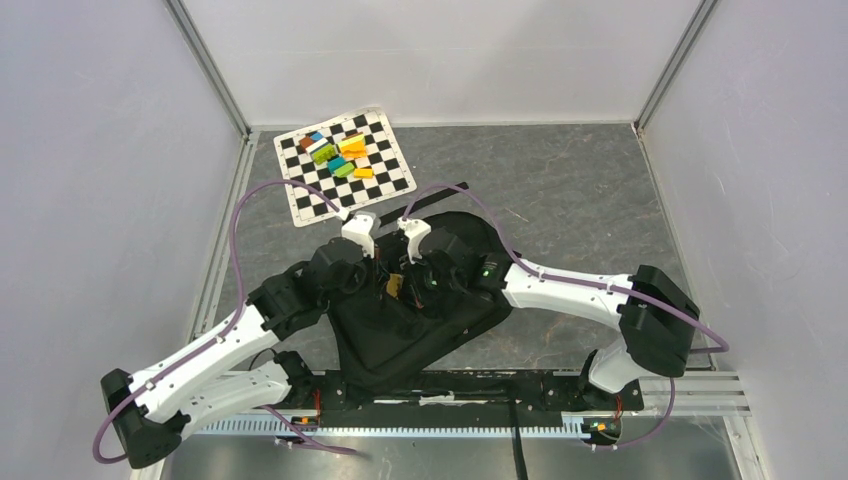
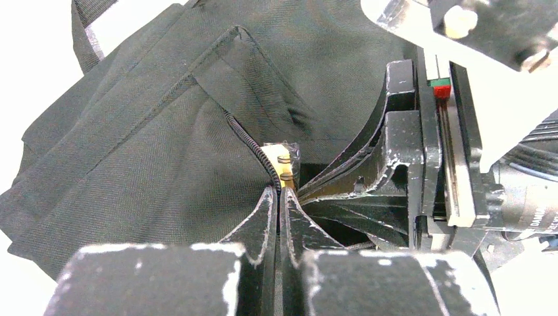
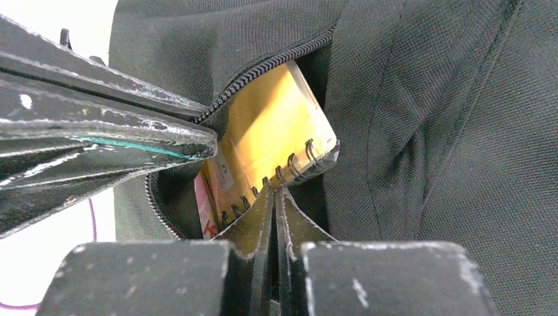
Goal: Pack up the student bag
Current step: Place the stationery in the student bag.
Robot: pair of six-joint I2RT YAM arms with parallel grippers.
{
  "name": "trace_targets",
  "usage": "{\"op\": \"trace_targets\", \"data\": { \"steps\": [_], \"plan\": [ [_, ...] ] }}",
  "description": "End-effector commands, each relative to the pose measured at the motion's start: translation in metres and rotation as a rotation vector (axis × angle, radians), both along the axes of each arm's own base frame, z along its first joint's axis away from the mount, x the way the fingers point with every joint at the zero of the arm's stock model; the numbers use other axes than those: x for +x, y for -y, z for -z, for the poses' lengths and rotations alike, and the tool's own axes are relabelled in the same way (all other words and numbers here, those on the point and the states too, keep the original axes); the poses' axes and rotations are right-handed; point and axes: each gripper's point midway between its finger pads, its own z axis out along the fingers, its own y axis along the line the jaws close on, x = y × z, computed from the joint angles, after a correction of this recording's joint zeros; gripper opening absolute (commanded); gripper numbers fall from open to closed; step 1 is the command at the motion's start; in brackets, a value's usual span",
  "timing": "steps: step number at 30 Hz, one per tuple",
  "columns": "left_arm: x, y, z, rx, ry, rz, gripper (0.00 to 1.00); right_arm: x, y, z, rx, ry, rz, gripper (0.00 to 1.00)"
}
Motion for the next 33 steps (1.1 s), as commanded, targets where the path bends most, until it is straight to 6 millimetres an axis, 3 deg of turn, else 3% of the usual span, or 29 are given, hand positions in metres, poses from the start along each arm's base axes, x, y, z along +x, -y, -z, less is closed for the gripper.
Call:
{"op": "trace_targets", "data": {
  "steps": [1,8,15,18,21,25,29,33],
  "plan": [
    [0.004,0.007,-0.015,-0.067,0.060,0.012,0.02,0.003,-0.007,-0.006,-0.011,0.040,0.009,0.07],
    [0.003,-0.010,-0.025,-0.109,0.125,-0.047,0.02,0.006,0.027,-0.001,-0.092,0.072,0.091,0.15],
    [0.001,-0.006,-0.021,-0.116,0.104,-0.033,0.02,-0.006,0.029,0.011,-0.100,0.020,0.060,0.16],
    [0.000,-0.007,-0.022,-0.114,0.106,-0.033,0.02,-0.007,0.025,-0.012,-0.033,0.058,0.030,0.20],
    [-0.001,-0.007,-0.018,-0.100,0.092,-0.025,0.02,0.002,0.025,-0.059,0.015,0.160,0.008,0.41],
    [-0.002,-0.004,-0.014,-0.095,0.075,-0.010,0.02,0.017,0.035,-0.101,0.024,0.251,0.010,0.52],
    [-0.002,0.000,-0.014,-0.111,0.071,-0.008,0.02,0.046,0.057,-0.099,-0.035,0.340,0.044,0.64],
    [0.000,0.002,-0.016,-0.124,0.074,-0.012,0.02,0.054,0.057,-0.085,-0.092,0.427,-0.038,0.76]
  ]
}}
